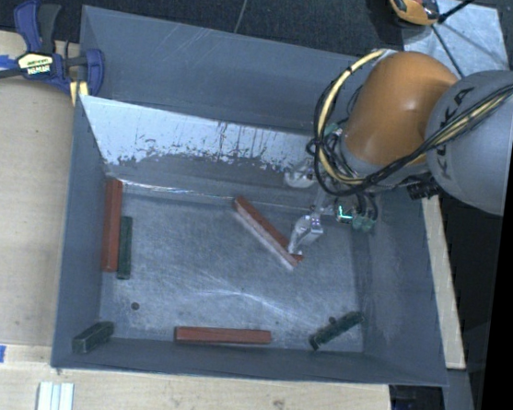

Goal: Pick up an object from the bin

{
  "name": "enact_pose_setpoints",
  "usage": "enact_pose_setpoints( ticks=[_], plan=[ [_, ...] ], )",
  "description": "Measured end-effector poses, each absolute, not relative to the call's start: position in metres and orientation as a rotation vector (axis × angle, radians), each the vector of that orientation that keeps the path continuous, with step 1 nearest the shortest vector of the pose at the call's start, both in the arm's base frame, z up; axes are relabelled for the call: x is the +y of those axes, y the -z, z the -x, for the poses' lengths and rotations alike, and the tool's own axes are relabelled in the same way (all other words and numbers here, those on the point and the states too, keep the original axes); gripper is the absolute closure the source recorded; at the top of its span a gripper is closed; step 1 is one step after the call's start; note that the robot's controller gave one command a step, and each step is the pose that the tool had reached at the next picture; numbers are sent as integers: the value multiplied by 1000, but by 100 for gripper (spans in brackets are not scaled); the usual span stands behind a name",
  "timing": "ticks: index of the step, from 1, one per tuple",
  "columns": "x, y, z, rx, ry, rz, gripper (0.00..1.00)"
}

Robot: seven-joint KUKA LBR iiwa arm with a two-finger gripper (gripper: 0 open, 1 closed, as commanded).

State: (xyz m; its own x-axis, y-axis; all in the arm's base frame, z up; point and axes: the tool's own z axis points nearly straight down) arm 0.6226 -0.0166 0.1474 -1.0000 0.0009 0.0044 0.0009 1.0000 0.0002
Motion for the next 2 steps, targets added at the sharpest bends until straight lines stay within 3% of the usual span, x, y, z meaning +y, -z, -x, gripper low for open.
enact_pose_setpoints(
  ticks=[1,2],
  plan=[
    [-17,-152,-625,-3145,0,1,0],
    [-6,-78,-614,-3149,1,294,100]
  ],
)
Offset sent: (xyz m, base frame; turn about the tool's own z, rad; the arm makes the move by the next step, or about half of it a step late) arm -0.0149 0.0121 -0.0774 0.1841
